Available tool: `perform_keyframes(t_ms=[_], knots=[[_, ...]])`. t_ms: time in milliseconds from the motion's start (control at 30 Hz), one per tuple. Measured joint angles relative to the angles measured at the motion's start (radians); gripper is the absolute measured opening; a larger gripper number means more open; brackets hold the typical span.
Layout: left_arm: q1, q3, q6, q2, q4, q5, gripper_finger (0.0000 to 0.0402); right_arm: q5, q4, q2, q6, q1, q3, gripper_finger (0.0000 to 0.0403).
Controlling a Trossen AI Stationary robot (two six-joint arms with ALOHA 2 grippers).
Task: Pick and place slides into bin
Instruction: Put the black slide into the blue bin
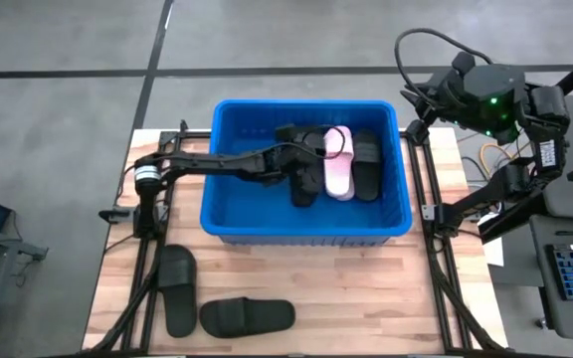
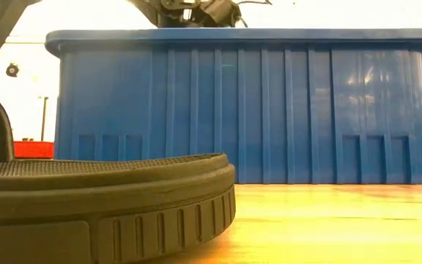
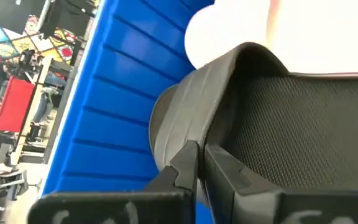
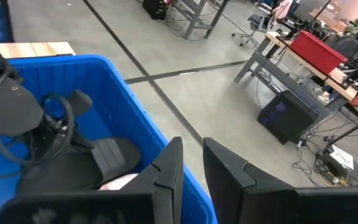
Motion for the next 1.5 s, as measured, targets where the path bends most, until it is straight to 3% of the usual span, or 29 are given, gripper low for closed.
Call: perform_keyframes(t_ms=[267, 467, 567, 700, 1000, 1133, 1333, 1500], knots=[[0.055, -0.038, 0.006, 0.001, 0.007, 0.081, 0.0, 0.0, 0.0, 0.0, 0.0, 0.0, 0.0, 0.0054], [0.081, -0.09, 0.001, 0.0, 0.014, 0.242, 0.0001, 0.0, 0.0, 0.0, -0.001, 0.0, 0.0, 0.0054], [0.088, -0.104, -0.002, 0.0, 0.018, 0.301, 0.002, 0.0, 0.0, 0.0, -0.001, 0.0, 0.0, 0.0054], [0.096, -0.111, -0.003, -0.006, 0.009, 0.356, 0.0085, 0.0, 0.0, 0.0, -0.001, 0.0, 0.0, 0.0054], [0.097, -0.106, -0.055, -0.085, -0.016, 0.363, 0.0281, 0.0, 0.0, 0.0, -0.001, 0.0, 0.0, 0.0054], [0.081, -0.105, -0.068, -0.163, -0.046, 0.361, 0.0333, 0.0, 0.0, 0.0, -0.001, 0.0, 0.0, 0.0054], [0.037, -0.105, -0.343, -0.323, -0.225, 0.369, 0.0346, 0.0, -0.001, 0.0, -0.004, 0.0, 0.0, 0.0054], [-0.024, -0.105, -0.642, -0.477, -0.45, 0.592, 0.0334, 0.0, -0.002, 0.001, -0.003, 0.0, 0.0, 0.0054]])
